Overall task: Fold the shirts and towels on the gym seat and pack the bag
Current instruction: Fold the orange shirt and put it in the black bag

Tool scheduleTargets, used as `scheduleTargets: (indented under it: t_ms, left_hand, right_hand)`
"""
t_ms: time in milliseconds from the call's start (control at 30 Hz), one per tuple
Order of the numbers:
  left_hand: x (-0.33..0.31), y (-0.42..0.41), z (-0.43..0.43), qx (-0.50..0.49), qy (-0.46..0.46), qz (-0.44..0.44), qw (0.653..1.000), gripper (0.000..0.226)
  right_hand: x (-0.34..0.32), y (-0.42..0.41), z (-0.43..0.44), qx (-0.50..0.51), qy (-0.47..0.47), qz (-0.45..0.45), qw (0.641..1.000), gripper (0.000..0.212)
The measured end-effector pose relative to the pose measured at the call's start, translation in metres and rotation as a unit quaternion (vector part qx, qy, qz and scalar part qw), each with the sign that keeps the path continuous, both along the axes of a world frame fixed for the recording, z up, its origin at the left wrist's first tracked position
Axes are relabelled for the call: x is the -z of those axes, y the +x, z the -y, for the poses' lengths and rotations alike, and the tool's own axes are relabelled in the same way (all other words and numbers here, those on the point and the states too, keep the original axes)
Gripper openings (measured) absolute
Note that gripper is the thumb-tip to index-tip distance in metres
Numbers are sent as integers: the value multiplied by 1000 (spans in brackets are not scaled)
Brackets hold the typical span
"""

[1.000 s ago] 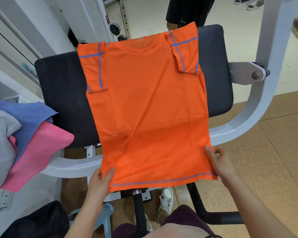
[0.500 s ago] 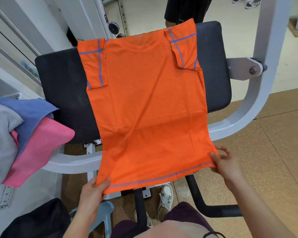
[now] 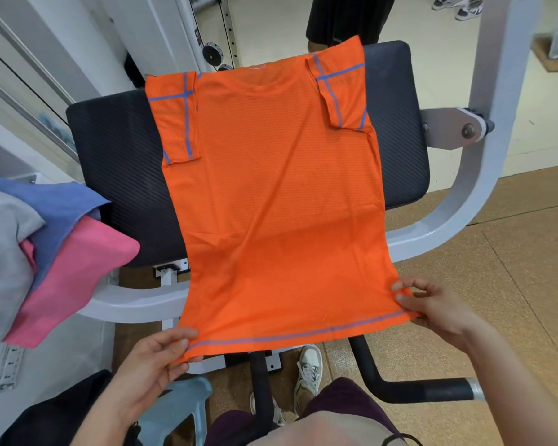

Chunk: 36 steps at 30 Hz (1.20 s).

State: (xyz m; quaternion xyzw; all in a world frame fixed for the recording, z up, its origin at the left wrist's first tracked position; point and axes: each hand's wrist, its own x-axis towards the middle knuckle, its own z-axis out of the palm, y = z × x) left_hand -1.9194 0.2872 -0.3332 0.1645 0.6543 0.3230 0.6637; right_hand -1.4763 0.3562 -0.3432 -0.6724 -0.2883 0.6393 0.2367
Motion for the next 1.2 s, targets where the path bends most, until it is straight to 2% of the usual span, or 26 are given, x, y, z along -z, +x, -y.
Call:
scheduleTargets:
  t_ms: [100, 133, 233, 300, 367, 433, 500, 567, 633, 733, 833, 867, 967, 1033, 1100, 1133, 1200]
  left_hand:
    - [-2, -6, -1, 98, 3, -28, 995, 40]
    - [-3, -6, -2, 132, 8, -51, 990, 49]
    - [-3, -5, -3, 177, 33, -160, 971, 57]
    - [1, -5, -5, 180, 57, -216, 958, 57]
    - [3, -7, -6, 173, 80, -237, 953, 58]
    - [0, -10, -4, 172, 100, -245, 949, 56]
    - [-4, -12, -1, 185, 110, -247, 945, 59]
    - [-10, -11, 1, 197, 118, -253, 940, 63]
    - [-17, -11, 0, 176, 143, -270, 936, 65]
    - [-37, -9, -11, 110, 208, -294, 926, 68]
    - [-58, -6, -27, 65, 271, -296, 913, 63]
    - [-62, -6, -34, 63, 292, -311, 902, 60]
    - [-76, -6, -61, 72, 335, -357, 869, 42]
    - [-81, -10, -81, 55, 337, -347, 874, 28]
    - [-84, -17, -104, 1, 317, -310, 897, 15]
    - [-86, -18, -117, -17, 312, -287, 905, 21]
    - [-92, -17, -144, -47, 323, -254, 910, 49]
  right_hand:
    - [-3, 5, -2, -124, 78, 198, 969, 12]
    - [-4, 7, -4, -143, 103, 238, 955, 13]
    - [-8, 8, -6, -111, 154, 241, 952, 10]
    - [-13, 10, -7, -31, 136, 156, 978, 11]
    - [-20, 12, -7, 62, 75, 15, 995, 11]
    - [-23, 13, -6, 153, 34, -130, 979, 7]
    - [-24, 13, -2, 214, 31, -237, 947, 5]
    - [-24, 14, 2, 227, 60, -299, 925, 25]
    - [-26, 15, 5, 217, 102, -313, 919, 52]
    - [-38, 14, -1, 182, 140, -268, 936, 74]
    - [-66, 10, -18, 122, 189, -105, 969, 80]
    - [-73, 10, -25, 95, 209, -44, 972, 71]
    - [-92, 5, -48, 65, 259, 72, 961, 12]
    - [-98, 3, -65, 97, 303, 126, 940, 10]
    - [-105, 1, -86, 136, 329, 124, 926, 6]
    - [-109, -1, -98, 150, 333, 99, 926, 8]
    - [-116, -8, -126, 172, 344, 54, 922, 19]
